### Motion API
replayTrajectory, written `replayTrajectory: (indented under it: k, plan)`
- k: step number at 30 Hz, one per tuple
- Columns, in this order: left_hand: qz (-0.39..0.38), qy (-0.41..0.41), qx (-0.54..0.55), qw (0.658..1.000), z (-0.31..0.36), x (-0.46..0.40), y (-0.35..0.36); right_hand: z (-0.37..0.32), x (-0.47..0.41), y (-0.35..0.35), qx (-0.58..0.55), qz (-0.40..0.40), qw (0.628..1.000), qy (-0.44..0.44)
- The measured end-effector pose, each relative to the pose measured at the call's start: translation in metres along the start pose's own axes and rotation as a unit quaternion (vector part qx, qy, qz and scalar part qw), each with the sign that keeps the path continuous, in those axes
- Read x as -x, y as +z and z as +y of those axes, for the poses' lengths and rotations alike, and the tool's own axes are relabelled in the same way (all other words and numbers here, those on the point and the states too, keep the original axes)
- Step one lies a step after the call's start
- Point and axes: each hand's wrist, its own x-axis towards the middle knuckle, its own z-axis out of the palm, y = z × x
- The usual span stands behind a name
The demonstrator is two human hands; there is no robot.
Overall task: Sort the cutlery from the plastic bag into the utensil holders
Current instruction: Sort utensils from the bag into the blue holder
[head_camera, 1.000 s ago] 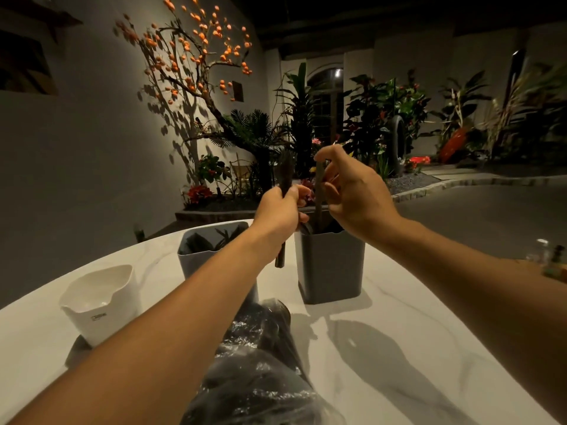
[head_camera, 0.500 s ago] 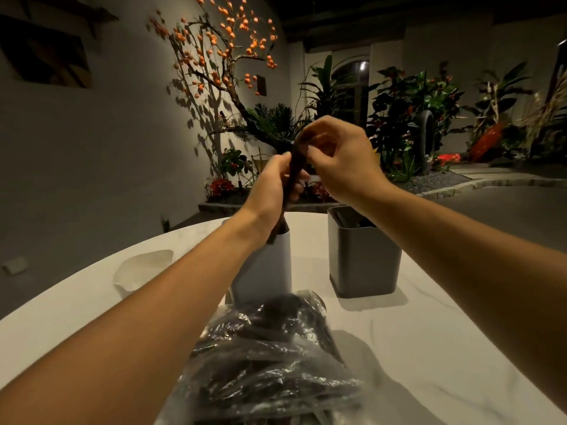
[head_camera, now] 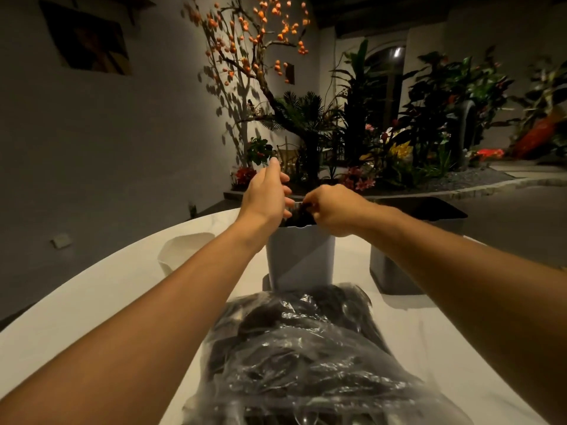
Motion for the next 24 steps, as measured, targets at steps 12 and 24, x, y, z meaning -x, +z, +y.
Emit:
replayTrajectory:
  k: [12, 24]
  plan:
    - [0.043, 0.002, -0.026, 0.999, 0.016, 0.047, -0.025, 0.003, 0.053, -0.030, -0.006, 0.163, 0.987, 0.010]
    - [-0.035, -0.006, -0.074, 0.997, 0.015, 0.177, -0.049, -0.034, 0.164, -0.030, -0.101, 0.031, 0.991, -0.080]
